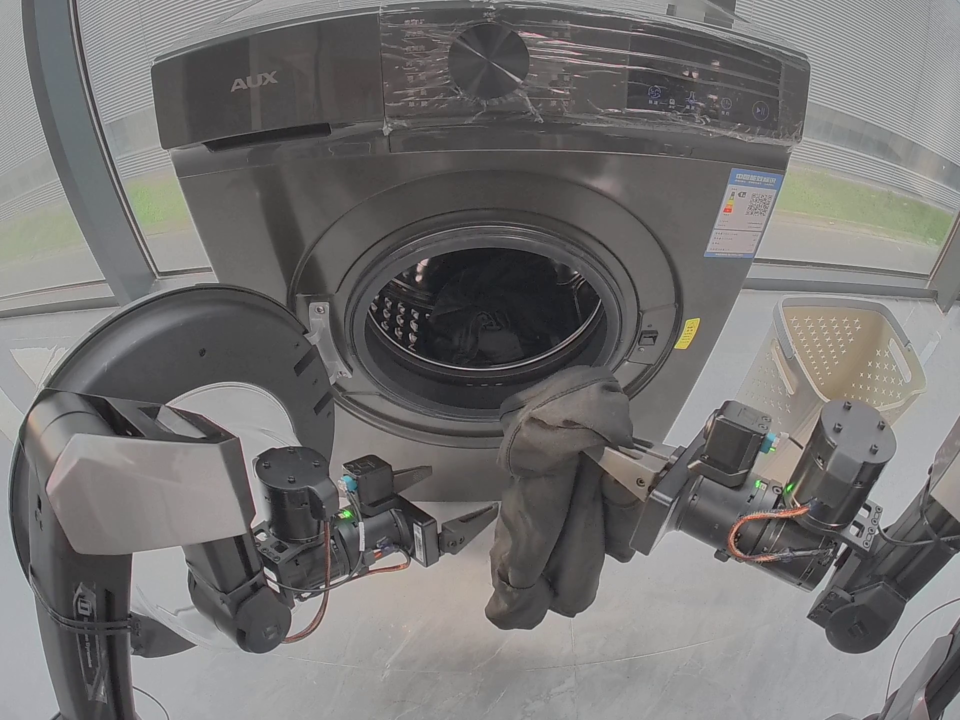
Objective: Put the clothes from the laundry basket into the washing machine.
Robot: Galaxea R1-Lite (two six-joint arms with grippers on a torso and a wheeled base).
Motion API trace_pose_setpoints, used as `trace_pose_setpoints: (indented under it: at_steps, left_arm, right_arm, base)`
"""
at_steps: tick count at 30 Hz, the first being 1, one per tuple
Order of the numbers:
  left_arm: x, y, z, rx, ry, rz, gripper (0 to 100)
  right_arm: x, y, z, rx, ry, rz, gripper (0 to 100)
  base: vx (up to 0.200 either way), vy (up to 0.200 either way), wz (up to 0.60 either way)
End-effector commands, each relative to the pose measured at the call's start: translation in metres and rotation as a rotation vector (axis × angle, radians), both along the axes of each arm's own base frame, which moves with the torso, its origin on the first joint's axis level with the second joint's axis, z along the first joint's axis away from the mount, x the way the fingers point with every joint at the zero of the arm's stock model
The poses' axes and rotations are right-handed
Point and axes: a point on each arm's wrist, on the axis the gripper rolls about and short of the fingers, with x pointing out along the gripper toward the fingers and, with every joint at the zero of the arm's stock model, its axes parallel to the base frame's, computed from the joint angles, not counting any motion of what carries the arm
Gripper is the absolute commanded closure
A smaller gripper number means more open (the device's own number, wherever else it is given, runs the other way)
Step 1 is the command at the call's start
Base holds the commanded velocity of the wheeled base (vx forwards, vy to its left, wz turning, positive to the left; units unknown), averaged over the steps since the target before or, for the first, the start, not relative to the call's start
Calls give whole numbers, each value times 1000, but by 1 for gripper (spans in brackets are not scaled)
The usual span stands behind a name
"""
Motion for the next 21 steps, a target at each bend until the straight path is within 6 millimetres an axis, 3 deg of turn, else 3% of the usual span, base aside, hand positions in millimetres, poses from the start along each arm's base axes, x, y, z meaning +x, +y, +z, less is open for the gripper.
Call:
trace_pose_setpoints:
  at_steps: [1,13,21]
  left_arm:
    - [-2,-6,-13,15,30,-34,0]
    - [-20,-28,-14,20,38,-137,0]
    - [-2,-31,-19,10,10,-108,0]
  right_arm:
    - [1,1,2,5,-6,1,100]
    - [3,13,1,9,-8,24,100]
    - [2,16,-1,9,-5,31,100]
  base:
    - [0,0,0]
    - [0,0,0]
    - [0,0,0]
